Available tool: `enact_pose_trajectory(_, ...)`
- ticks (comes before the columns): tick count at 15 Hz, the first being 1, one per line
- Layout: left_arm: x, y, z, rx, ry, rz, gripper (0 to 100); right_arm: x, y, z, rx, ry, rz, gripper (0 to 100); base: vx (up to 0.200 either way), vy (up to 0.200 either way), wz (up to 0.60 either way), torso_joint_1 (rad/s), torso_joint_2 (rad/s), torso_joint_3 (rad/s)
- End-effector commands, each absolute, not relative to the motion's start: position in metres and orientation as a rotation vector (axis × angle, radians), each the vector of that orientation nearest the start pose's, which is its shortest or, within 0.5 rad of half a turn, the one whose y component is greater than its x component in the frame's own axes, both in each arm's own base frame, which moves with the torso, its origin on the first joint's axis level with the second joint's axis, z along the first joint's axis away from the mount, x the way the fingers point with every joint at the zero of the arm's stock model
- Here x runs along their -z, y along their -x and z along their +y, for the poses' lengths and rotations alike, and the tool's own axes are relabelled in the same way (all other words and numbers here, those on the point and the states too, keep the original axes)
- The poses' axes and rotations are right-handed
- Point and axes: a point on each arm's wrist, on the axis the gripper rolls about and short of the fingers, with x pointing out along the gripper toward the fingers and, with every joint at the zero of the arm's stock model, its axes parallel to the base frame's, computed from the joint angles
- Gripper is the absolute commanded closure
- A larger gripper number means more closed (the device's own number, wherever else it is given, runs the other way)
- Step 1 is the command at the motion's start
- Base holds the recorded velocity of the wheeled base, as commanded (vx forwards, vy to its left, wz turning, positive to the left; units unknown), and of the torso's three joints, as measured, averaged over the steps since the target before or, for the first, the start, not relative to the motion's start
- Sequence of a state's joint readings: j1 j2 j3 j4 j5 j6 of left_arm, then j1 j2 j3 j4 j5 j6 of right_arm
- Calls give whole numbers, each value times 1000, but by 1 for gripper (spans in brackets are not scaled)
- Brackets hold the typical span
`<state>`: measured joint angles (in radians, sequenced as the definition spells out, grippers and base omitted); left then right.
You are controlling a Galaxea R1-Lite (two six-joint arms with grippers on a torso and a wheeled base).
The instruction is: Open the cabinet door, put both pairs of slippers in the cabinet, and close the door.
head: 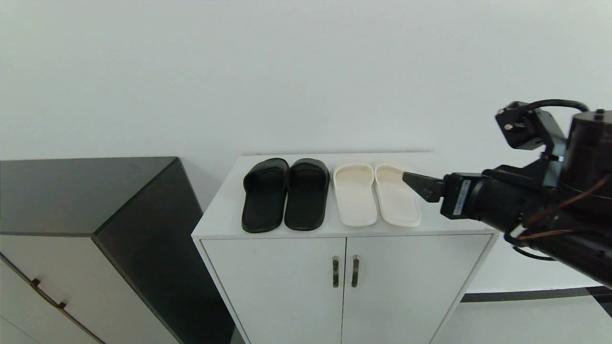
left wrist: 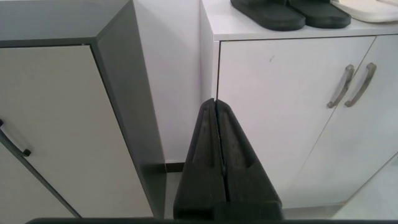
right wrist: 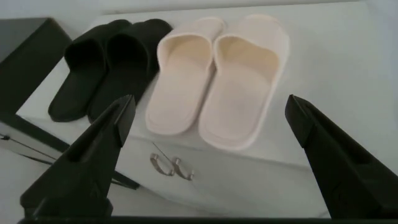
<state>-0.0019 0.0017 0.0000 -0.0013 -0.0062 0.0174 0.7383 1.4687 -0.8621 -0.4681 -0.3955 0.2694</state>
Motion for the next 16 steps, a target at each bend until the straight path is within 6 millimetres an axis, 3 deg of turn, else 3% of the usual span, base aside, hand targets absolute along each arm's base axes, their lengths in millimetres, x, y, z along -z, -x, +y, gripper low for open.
enact_pose_trajectory(1,-76,23,0,8,-17,0,100,-225,-240,204,-276,-149,219,0,0,0,0,0,0,0)
enact_pose_trajectory(6,-76,23,0,8,-14,0,100,-205,-280,230,-187,-108,231,0,0,0,0,0,0,0)
enact_pose_trajectory(9,-76,23,0,8,-14,0,100,-196,-305,236,-143,-108,227,0,0,0,0,0,0,0)
enact_pose_trajectory(16,-76,23,0,6,-9,0,100,-175,-345,252,-108,-52,223,0,0,0,0,0,0,0)
